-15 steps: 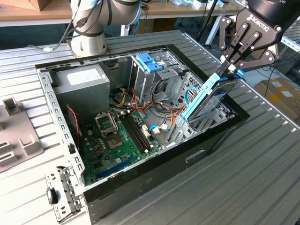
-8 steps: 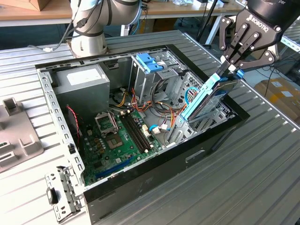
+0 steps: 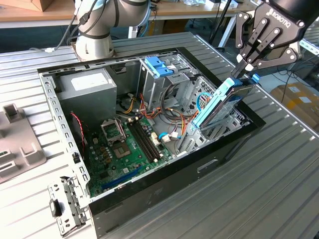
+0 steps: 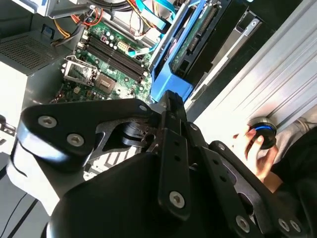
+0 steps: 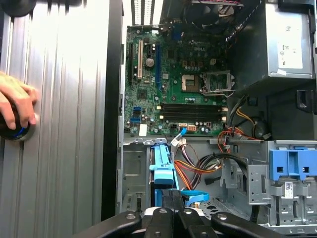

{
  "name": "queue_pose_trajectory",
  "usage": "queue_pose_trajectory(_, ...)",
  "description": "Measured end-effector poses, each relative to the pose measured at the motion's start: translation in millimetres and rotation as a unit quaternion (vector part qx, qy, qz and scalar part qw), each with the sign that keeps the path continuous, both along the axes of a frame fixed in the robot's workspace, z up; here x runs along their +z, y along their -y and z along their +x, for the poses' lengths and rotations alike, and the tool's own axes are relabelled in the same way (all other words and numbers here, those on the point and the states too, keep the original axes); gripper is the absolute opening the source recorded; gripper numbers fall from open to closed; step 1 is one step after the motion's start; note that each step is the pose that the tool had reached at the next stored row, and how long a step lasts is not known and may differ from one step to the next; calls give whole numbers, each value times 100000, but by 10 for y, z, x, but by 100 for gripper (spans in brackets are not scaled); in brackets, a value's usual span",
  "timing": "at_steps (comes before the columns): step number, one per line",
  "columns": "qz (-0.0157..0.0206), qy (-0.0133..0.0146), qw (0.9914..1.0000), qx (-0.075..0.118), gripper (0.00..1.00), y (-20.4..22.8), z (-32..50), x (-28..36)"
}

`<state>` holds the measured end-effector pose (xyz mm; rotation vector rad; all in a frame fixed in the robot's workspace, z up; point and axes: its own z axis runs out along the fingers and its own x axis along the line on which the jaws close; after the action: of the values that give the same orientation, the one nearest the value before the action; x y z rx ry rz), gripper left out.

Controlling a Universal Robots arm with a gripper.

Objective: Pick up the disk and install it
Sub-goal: 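Insert the disk into the insertion slot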

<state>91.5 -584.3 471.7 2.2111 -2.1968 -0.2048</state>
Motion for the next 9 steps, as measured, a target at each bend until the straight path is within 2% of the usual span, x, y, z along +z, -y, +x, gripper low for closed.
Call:
queue_pose_trajectory(2,3,1,100000,-1,24,0,1,0)
queue_pose_trajectory(3,1,2,100000,-2,24,0,1,0)
queue_pose_trajectory(5,1,1,100000,-1,36,0,1,0)
queue_pose_trajectory(6,1,2,100000,0,36,0,2,0)
queue_pose_trajectory(7,4,2,100000,-1,42,0,2,-1)
queue_pose_trajectory(9,8,-7,100000,8,42,13,14,-27)
